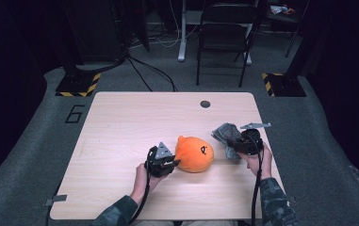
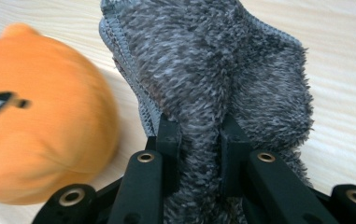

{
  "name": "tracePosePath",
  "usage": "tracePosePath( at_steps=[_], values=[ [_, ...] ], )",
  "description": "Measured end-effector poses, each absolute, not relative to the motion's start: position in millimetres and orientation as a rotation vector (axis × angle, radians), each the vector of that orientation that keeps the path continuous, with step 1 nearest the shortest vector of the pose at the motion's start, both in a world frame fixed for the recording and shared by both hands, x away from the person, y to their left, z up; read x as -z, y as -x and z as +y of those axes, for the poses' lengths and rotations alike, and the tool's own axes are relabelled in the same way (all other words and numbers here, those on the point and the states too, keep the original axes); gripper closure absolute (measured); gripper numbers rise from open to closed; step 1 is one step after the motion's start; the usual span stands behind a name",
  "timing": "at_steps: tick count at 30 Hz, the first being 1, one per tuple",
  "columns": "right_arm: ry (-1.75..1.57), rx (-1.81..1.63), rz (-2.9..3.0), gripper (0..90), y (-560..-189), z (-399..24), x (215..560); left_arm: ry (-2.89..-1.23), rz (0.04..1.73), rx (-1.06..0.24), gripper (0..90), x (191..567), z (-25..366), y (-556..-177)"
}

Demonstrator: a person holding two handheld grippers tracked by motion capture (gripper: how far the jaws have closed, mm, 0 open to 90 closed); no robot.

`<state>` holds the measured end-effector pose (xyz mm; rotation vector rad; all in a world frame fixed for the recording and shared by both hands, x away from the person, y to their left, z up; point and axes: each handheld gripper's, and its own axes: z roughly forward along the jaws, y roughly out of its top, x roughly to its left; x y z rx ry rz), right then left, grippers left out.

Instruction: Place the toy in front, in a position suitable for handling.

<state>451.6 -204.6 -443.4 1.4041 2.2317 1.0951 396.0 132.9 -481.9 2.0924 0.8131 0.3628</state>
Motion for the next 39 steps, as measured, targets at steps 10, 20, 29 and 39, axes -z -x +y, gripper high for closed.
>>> tracePosePath(
  at_steps=[10,20,29,39],
  values=[
    [-1.320,-1.187,2.263,74.9,-442,-183,422,-2.087,0.799,-0.351,73.7,478,131,-395],
    [-1.215,-1.247,2.353,75.0,-430,-143,409,-2.082,0.794,-0.349,74.0,475,129,-393],
    [-1.154,-1.192,2.393,75.0,-426,-112,408,-2.075,0.774,-0.344,74.1,473,126,-391],
    [-1.079,-1.189,2.404,74.9,-418,-91,413,-2.056,0.740,-0.342,74.2,472,123,-389]
  ],
)
